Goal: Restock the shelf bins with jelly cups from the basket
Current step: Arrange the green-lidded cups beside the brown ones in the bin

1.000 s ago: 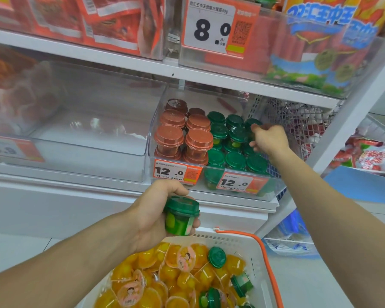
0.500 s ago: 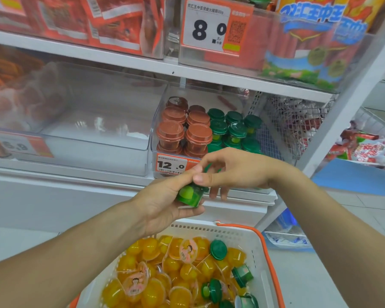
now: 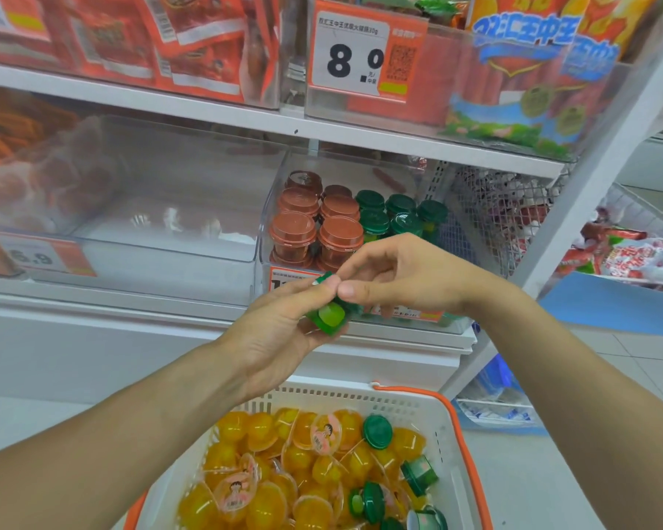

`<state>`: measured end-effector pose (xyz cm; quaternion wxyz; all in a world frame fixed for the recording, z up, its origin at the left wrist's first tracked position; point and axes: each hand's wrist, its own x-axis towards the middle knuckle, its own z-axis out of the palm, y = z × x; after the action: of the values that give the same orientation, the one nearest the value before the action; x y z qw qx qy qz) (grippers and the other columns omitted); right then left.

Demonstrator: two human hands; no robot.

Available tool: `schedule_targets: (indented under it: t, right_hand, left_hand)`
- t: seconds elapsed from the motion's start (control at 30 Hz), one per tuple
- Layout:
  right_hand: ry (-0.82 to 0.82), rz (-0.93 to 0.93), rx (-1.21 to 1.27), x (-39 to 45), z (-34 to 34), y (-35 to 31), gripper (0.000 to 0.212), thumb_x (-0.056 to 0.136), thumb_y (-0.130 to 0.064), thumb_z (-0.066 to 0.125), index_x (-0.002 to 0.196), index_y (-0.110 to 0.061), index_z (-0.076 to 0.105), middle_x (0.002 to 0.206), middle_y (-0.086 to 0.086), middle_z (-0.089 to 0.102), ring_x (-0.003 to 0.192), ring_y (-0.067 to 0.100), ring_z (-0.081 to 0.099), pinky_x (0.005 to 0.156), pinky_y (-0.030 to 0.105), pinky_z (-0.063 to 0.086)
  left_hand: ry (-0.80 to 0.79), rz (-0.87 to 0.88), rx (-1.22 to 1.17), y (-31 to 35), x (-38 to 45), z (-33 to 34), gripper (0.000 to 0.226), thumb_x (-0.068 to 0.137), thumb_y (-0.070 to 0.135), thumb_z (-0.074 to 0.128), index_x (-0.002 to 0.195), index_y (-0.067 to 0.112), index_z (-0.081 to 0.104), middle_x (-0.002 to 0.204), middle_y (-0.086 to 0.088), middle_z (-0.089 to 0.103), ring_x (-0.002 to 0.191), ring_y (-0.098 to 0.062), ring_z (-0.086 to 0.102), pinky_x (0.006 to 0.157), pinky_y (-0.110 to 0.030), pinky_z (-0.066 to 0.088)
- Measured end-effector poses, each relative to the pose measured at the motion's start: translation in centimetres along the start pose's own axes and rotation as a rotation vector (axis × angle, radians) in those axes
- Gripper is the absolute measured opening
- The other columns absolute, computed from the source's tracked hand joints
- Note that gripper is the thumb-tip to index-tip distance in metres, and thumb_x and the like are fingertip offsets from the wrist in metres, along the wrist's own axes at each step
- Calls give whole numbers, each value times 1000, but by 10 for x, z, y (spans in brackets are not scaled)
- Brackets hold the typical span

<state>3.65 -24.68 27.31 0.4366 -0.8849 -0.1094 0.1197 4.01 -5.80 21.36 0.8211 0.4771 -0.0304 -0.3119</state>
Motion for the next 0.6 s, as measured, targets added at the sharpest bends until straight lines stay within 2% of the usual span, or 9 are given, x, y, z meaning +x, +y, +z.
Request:
schedule_targets:
  t: [0.07,0.17,0.3,0.43,0.5,0.6]
  right_hand:
    - [23,-23,-18,1,-1,-1,43,76,-44,74,104,-12,74,92,10,76,74,17,69,67,35,58]
    - [57,-12,-60,-6,-24,-2,42,74,-38,78,107,-13,74,97,5,77,86,19,73,83,40,60]
    - [336,83,-211,-22,-76,9,49,67,-42,81,111,-19,73,99,-4,76,93,14,72,95,36,55]
    - [617,291,-590,-9,-105,44,50,80,-40,80,121,-14,70,118,9,70,107,26,65,99,39,50]
    - [640,401,-664,8,-111,58,53,83,-38,79,124,-7,67,120,17,67,108,33,62,96,39,51]
    - [576,556,-716,31,-114,68,46,86,-34,77,109,4,65,86,15,61,74,28,57,71,38,49]
  left_hand:
    - [-9,2,-43,1,-1,2,44,94,34,58,122,2,66,125,-17,67,118,-27,64,106,-43,48]
    - [81,-64,-84,5,-1,2,47,98,40,49,122,1,63,122,-24,66,116,-35,64,103,-47,48]
    - [197,-115,23,3,0,-3,45,97,36,49,120,-2,59,119,-26,63,107,-37,66,95,-48,53]
    - [230,-138,52,-1,4,-5,38,96,32,50,108,-2,61,107,-25,66,99,-37,67,92,-48,53]
    - [233,-167,72,-4,5,-6,35,97,33,48,104,2,62,103,-23,66,93,-35,66,83,-45,54]
    - [249,-194,90,-9,6,-9,44,100,39,42,108,0,61,98,-24,69,86,-37,67,77,-45,55]
